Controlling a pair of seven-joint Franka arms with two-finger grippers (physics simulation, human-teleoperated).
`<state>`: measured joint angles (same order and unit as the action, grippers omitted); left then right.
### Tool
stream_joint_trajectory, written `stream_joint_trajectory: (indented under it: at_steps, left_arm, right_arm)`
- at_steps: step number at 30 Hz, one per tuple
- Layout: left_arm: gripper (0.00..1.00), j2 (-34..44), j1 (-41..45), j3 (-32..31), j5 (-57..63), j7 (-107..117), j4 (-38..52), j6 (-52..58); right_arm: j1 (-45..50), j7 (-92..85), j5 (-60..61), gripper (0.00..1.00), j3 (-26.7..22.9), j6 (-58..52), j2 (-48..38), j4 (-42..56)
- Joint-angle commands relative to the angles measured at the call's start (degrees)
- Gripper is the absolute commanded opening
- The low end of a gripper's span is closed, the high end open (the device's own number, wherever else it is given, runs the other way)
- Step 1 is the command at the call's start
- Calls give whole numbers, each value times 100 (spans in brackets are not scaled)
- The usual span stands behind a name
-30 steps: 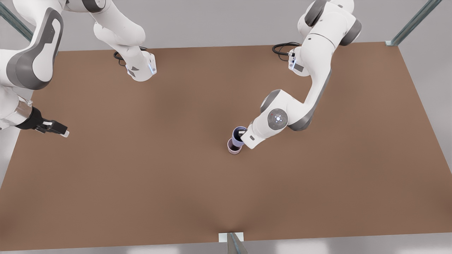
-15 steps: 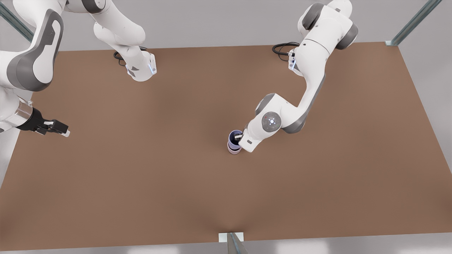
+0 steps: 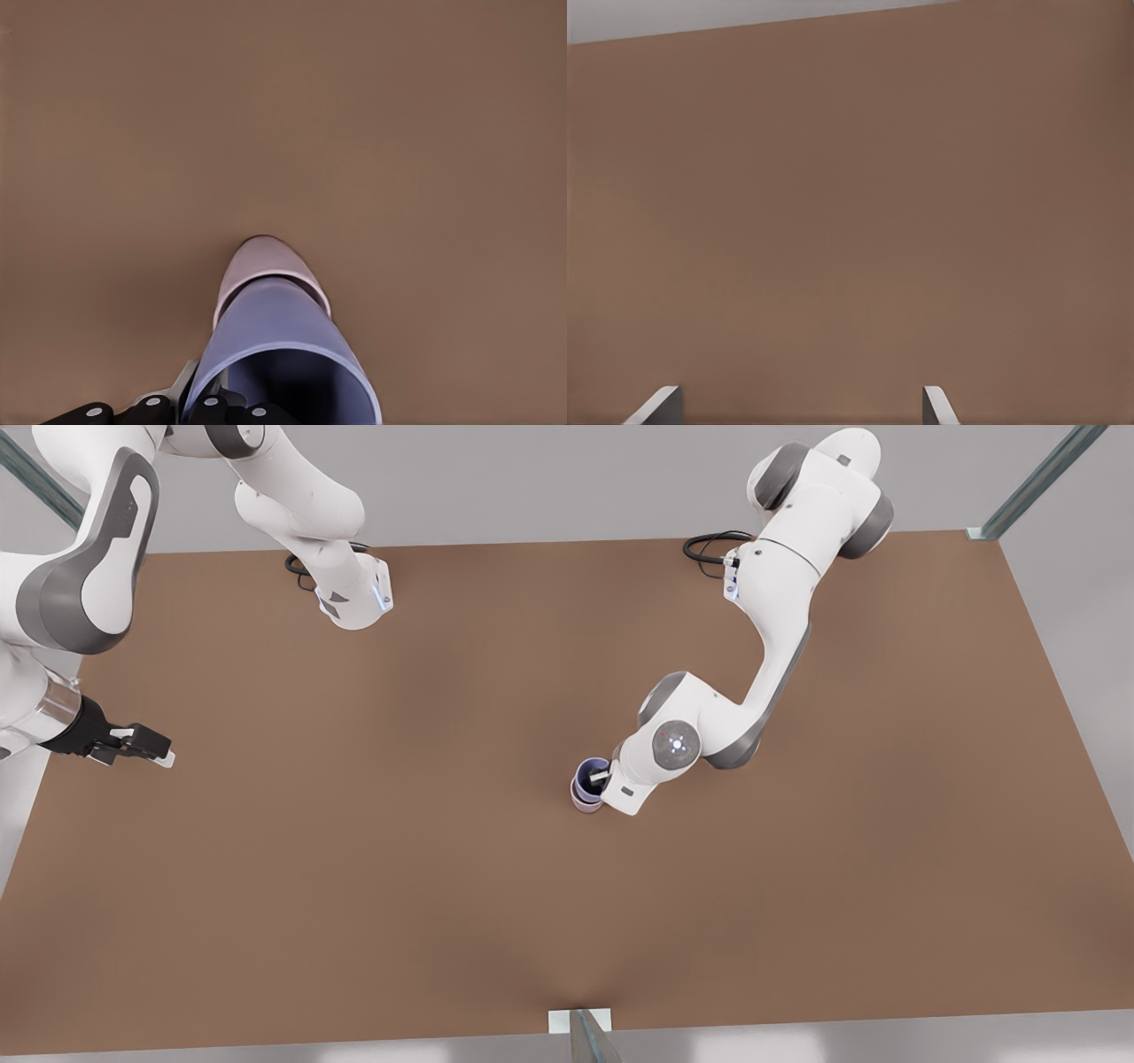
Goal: Stack the cups, with the pink cup at the bottom and the purple cup at the top
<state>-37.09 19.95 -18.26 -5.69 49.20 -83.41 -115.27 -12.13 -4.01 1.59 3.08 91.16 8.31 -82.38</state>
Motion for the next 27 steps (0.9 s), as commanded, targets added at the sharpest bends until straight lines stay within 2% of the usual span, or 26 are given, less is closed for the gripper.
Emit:
stream_joint_trajectory:
  at_steps: [1, 2, 14, 15, 16, 17, 23, 25, 27]
  left_arm:
    - [24, 0, 0, 6, -11, 283, 1, -22]
    - [31, -8, 0, 6, -2, 274, 1, -14]
    - [34, -44, 0, 6, 7, 274, 9, -22]
    - [42, -44, 0, 6, 7, 274, 18, -14]
    - [75, -44, 0, 6, 15, 265, 27, -13]
    - [100, -26, 0, 6, 24, 283, 27, -13]
    - [100, 62, 0, -2, 68, 388, 352, 232]
    - [100, 106, -9, 50, 121, 327, 817, 926]
    - [100, 404, -62, 454, 279, -735, 1020, 1621]
  right_arm:
    - [-8, -171, 8, 100, 0, -2, -5, 3]
    - [-8, -171, 8, 100, 8, -2, -5, 3]
    - [-8, -171, 8, 100, 0, -10, -14, 3]
    - [-8, -171, 0, 100, 8, -2, -5, 3]
    - [-8, -171, 0, 100, 0, -10, -5, 3]
    - [-8, -171, 8, 100, 0, -2, -5, 3]
    - [-8, -171, 8, 100, 0, -2, -5, 3]
    - [-8, -171, 8, 100, 0, -2, -5, 3]
    - [-8, -171, 8, 100, 0, -2, -5, 3]
